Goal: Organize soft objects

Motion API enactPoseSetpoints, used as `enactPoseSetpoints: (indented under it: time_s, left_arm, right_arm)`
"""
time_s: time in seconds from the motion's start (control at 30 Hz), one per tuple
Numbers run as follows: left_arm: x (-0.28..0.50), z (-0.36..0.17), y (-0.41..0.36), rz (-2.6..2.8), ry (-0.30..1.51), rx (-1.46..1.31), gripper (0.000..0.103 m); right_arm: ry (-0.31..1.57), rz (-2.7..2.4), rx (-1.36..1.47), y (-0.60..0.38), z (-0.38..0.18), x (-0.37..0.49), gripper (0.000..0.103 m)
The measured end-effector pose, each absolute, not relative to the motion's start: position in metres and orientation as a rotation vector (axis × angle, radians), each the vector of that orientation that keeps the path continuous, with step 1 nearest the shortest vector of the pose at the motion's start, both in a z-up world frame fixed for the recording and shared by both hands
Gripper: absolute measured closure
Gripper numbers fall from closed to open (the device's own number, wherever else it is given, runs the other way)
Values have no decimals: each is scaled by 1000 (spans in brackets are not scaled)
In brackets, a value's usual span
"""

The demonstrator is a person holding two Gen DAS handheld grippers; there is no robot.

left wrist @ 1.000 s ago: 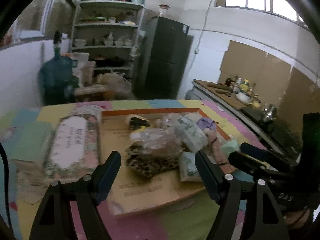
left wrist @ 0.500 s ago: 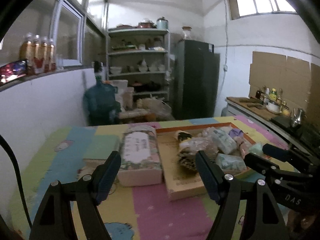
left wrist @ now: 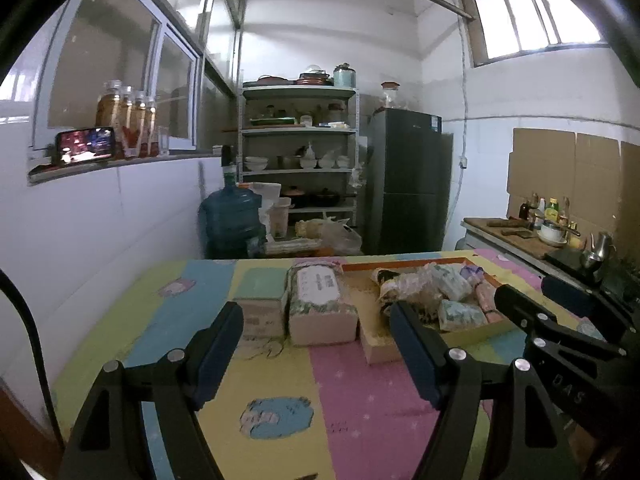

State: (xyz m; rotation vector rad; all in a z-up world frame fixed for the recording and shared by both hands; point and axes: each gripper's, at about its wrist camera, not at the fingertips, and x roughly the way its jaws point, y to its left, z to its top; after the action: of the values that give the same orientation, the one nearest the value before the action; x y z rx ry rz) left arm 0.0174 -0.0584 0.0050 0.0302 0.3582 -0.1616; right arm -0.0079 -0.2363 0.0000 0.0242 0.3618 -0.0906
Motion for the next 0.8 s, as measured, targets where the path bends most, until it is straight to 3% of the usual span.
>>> enactPoseSetpoints:
  time_s: [0.8]
  left_arm:
    - [-55,9,-57,-79,352,-27,27]
  right_arm:
    - [319,-81,7,-231,4,-89,39]
